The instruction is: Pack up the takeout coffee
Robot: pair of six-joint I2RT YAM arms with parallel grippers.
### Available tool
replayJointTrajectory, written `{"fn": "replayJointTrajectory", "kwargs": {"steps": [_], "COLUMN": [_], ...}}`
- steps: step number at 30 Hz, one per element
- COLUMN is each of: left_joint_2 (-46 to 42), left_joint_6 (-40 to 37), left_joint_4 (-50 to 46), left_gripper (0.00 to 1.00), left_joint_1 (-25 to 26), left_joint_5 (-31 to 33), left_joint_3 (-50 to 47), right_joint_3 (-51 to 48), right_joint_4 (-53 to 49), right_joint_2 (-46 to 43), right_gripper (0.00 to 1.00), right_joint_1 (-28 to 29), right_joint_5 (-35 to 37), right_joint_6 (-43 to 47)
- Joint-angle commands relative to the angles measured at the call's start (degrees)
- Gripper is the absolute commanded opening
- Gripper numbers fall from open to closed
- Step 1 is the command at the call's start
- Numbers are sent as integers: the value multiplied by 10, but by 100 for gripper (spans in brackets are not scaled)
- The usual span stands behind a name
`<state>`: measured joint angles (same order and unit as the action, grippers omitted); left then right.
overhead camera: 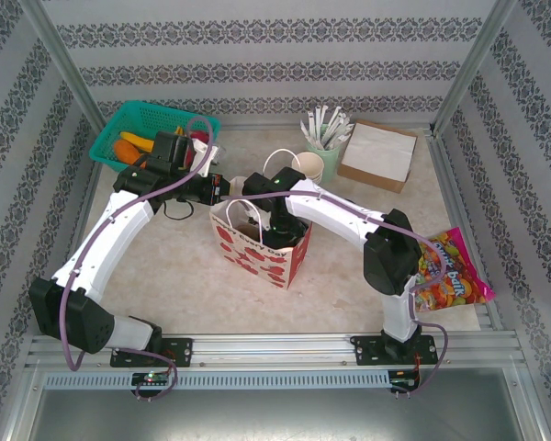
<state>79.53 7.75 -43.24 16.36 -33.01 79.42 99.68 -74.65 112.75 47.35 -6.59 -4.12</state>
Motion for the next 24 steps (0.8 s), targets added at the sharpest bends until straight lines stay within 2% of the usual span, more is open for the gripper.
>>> {"fn": "replayJointTrajectory", "kwargs": {"steps": [1,24], "left_joint_2": [1,-2], "left_joint_6": [-11,-15], "left_joint_4": [-7,-8], "left_gripper": [0,0], "left_joint_1": [-7,-7], "left_joint_5": [-11,-12], "left_joint_3": [14,19], "right_joint_3": [-10,-5], "right_joint_4": [2,9], "right_joint_2": [-7,-10], "right_gripper": [62,63], "right_joint_1": [-5,-7], "right_joint_5": [1,0], "right_joint_6": [-3,-7]}}
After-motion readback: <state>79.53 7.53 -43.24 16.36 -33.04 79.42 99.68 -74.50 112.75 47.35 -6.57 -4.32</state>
